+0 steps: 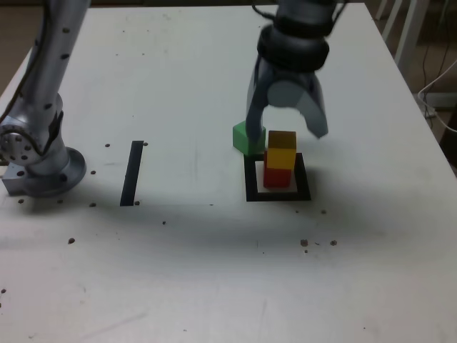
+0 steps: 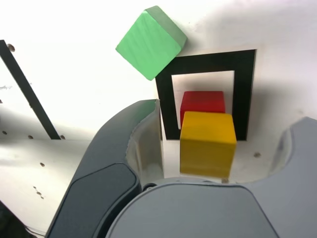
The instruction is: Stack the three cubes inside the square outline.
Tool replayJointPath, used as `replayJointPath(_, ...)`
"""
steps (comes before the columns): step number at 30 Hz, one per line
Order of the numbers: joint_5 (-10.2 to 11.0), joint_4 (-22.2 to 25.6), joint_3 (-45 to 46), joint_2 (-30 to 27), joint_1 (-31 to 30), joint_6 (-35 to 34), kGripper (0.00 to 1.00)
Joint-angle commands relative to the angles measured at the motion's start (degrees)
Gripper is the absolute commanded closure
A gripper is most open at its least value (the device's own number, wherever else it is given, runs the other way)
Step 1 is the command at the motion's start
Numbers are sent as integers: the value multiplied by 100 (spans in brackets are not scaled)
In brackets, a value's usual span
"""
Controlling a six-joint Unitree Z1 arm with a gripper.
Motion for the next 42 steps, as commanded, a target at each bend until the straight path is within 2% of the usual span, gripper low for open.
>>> replayJointPath(1, 94, 86, -23, -176, 106, 7, 1)
replayJointPath(6, 269, 243, 143, -479, 437, 7, 1)
replayJointPath(11, 297, 289, 391, -585, 732, -67, 1)
replayJointPath(19, 300, 216, 790, -539, 959, -991, 1)
replayJointPath(26, 44, -221, 1034, -372, 1129, -1492, 1)
replayJointPath(34, -274, -732, 1394, -185, 1311, -1476, 0)
replayJointPath(42, -416, -1073, 1750, -83, 1358, -1415, 1)
